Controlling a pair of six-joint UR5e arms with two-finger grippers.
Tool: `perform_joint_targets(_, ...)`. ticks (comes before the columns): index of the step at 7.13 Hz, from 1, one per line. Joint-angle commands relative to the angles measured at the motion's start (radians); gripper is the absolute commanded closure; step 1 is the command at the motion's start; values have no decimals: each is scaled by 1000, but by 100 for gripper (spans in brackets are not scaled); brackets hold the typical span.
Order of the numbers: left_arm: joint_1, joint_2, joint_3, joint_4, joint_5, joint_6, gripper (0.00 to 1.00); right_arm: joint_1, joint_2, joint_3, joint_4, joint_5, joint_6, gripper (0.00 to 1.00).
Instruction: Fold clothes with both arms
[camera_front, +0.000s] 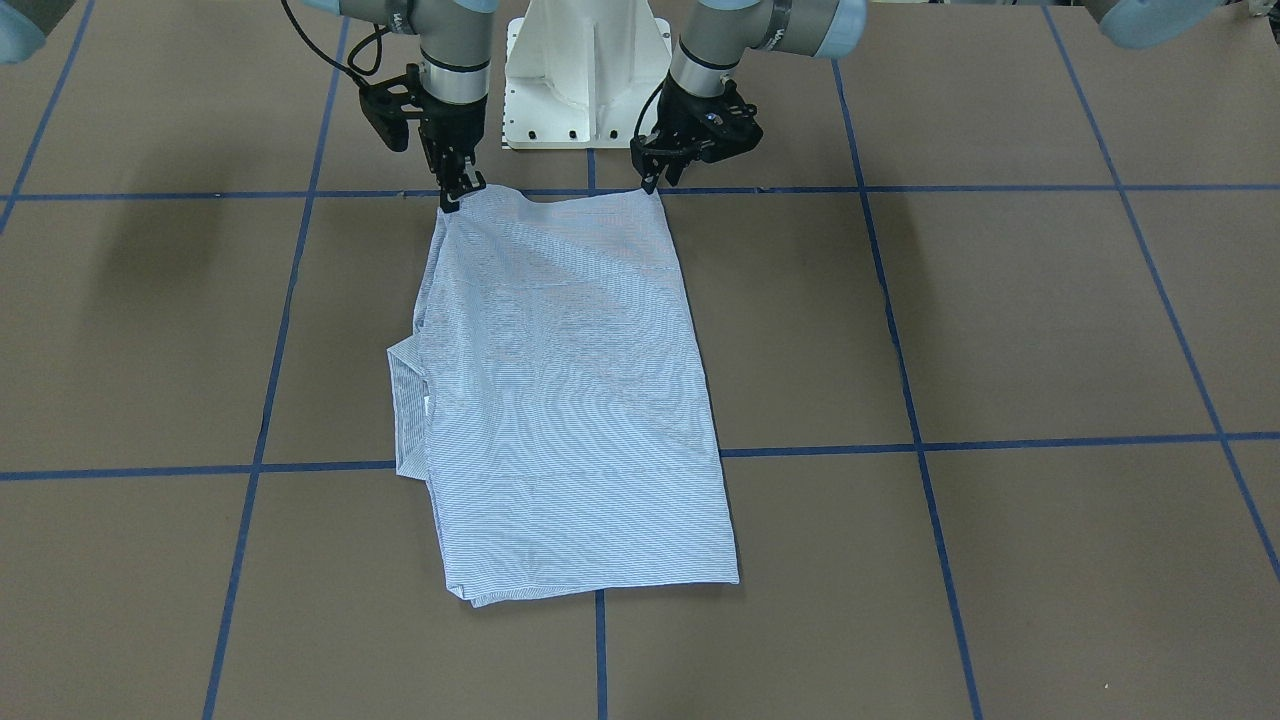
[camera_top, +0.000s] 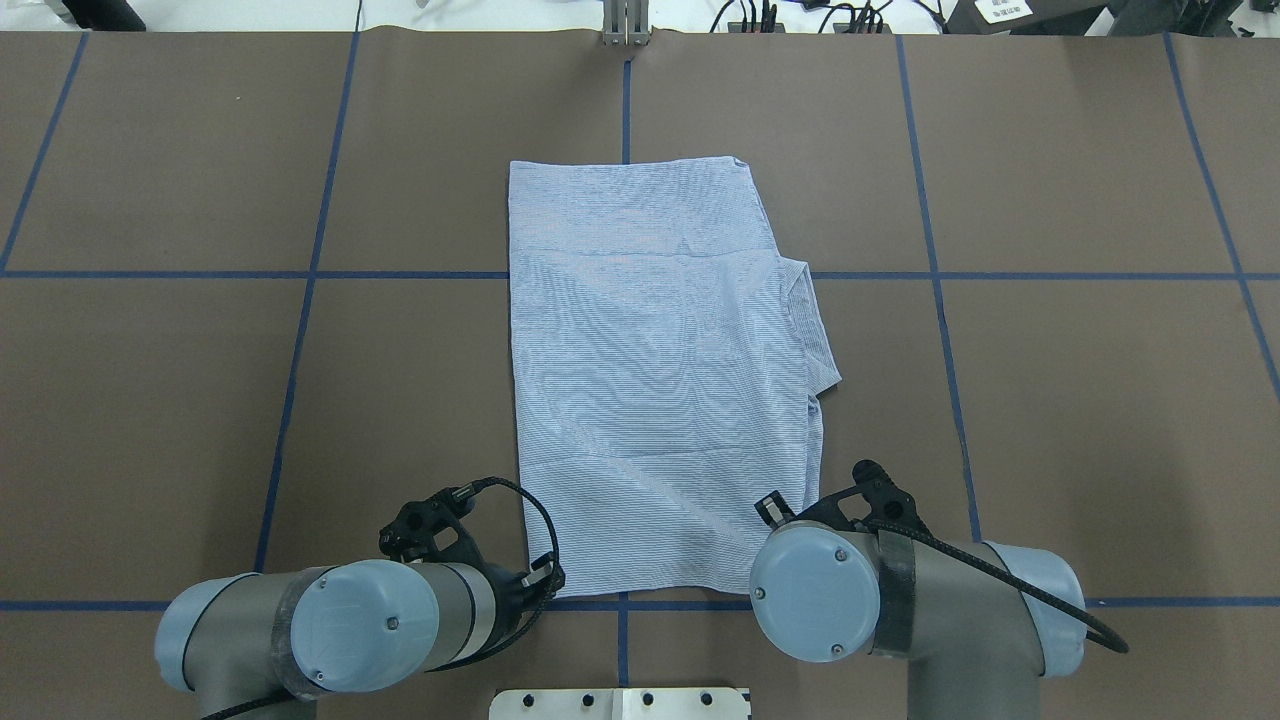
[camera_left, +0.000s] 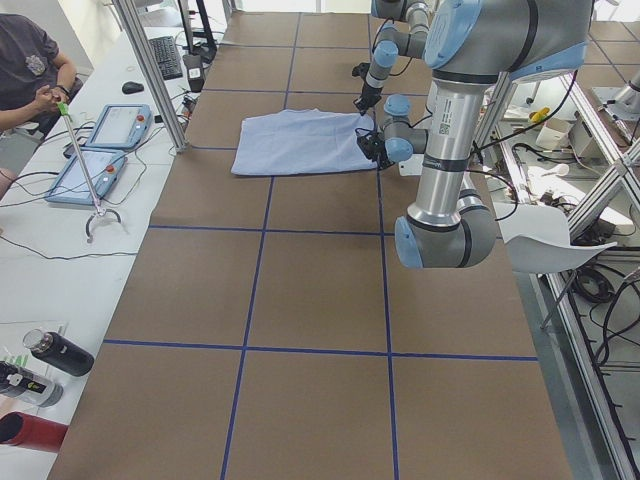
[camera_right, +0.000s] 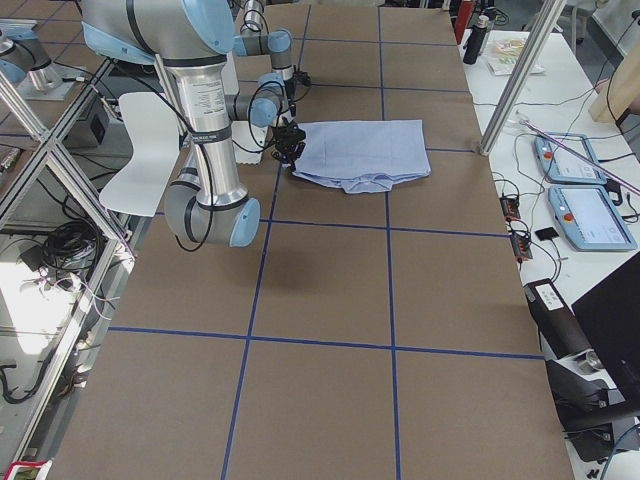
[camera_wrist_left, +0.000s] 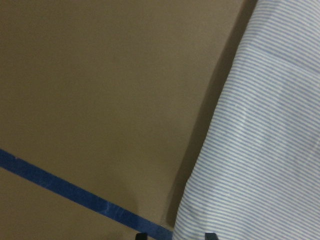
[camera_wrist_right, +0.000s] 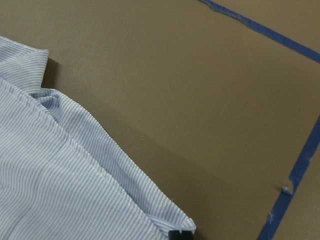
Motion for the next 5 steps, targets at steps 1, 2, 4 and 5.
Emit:
perform_joint_targets(1, -2, -12, 5, 0, 0, 0, 52, 0, -2, -1, -1, 0, 0, 100)
perform_joint_targets(2, -4, -14, 5, 0, 0, 0, 52, 0, -1, 1, -3, 2, 0, 100)
perform_joint_targets(4, -4, -16, 14, -12, 20, 0, 52, 0, -1, 1, -16, 0, 0, 100)
perform_joint_targets(5, -4, -20, 34, -28, 21, 0, 52, -1, 7, 1, -29, 0, 0, 100)
